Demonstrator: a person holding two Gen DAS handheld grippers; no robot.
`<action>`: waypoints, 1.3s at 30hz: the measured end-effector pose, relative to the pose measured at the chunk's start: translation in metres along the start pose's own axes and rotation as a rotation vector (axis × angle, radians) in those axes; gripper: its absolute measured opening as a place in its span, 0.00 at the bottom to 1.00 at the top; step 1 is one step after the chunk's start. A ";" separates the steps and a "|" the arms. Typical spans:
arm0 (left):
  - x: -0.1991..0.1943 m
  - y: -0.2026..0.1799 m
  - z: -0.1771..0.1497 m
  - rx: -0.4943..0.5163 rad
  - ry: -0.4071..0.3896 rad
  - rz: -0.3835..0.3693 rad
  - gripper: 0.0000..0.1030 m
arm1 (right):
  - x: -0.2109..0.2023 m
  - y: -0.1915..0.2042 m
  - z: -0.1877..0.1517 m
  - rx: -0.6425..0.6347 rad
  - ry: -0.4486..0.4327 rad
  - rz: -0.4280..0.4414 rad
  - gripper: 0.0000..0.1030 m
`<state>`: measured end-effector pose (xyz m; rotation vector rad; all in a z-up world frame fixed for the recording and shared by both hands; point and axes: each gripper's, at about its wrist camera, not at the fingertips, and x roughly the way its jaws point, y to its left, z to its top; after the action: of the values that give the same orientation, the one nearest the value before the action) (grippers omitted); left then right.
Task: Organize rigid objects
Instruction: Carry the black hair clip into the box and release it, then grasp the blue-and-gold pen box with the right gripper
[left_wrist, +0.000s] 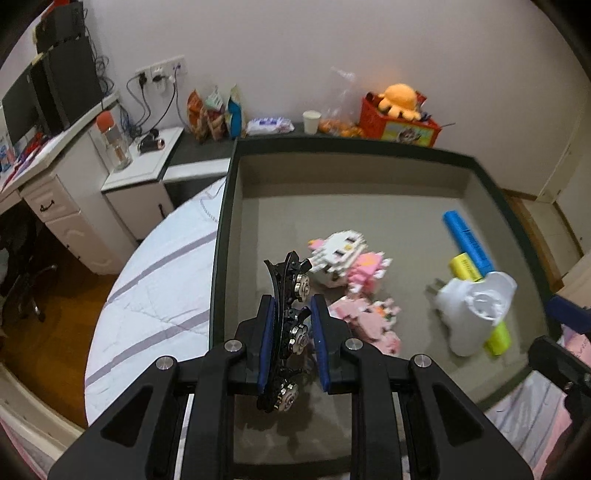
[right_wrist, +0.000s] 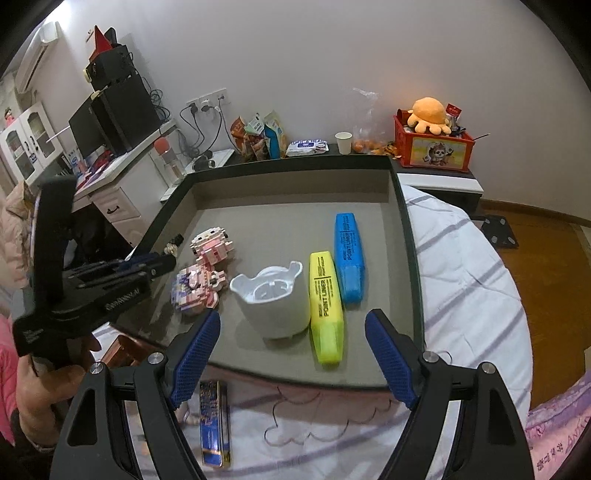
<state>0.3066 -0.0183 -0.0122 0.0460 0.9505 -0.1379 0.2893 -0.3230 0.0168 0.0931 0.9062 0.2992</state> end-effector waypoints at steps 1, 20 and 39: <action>0.000 -0.002 0.000 0.008 -0.007 0.011 0.20 | 0.002 0.000 0.000 0.001 0.002 0.000 0.80; -0.100 -0.008 -0.036 0.007 -0.181 0.048 1.00 | -0.039 0.022 -0.017 -0.014 -0.053 -0.018 0.80; -0.137 0.029 -0.127 -0.093 -0.128 0.098 1.00 | -0.050 0.049 -0.073 -0.053 0.020 -0.059 0.80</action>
<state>0.1295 0.0361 0.0244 -0.0025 0.8245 -0.0060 0.1921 -0.2940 0.0201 0.0150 0.9184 0.2697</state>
